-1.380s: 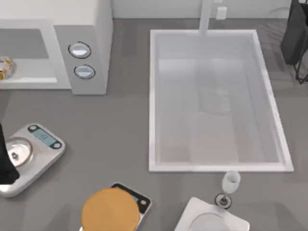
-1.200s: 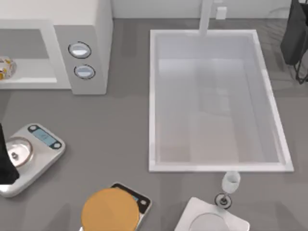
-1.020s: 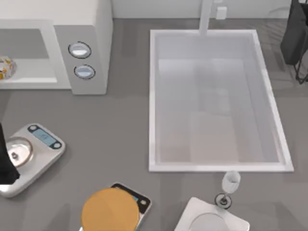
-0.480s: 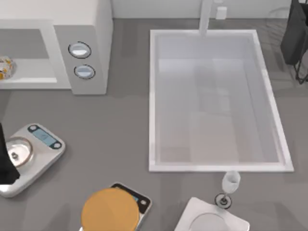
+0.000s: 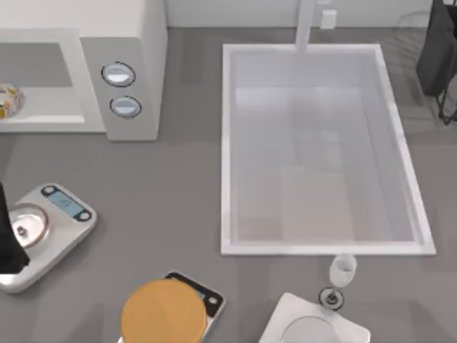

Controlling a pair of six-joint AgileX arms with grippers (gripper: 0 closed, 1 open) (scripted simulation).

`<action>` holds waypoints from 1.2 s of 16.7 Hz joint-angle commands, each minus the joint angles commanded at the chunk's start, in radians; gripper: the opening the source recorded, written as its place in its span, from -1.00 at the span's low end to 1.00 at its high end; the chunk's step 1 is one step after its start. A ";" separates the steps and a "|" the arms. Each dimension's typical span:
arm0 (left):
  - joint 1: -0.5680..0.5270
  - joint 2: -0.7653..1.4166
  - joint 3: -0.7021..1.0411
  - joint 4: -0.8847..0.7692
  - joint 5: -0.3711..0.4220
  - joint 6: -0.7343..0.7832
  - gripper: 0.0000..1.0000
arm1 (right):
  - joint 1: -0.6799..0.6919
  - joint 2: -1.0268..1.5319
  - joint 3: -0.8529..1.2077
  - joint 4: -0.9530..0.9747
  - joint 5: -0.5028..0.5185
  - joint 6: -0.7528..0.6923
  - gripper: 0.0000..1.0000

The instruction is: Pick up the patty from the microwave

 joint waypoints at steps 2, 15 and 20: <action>0.001 0.009 0.003 0.004 0.001 0.000 1.00 | 0.000 0.000 0.000 0.000 0.000 0.000 1.00; 0.093 0.866 0.331 0.417 0.091 0.036 1.00 | 0.000 0.000 0.000 0.000 0.000 0.000 1.00; 0.149 1.381 0.527 0.663 0.145 0.057 1.00 | 0.000 0.000 0.000 0.000 0.000 0.000 1.00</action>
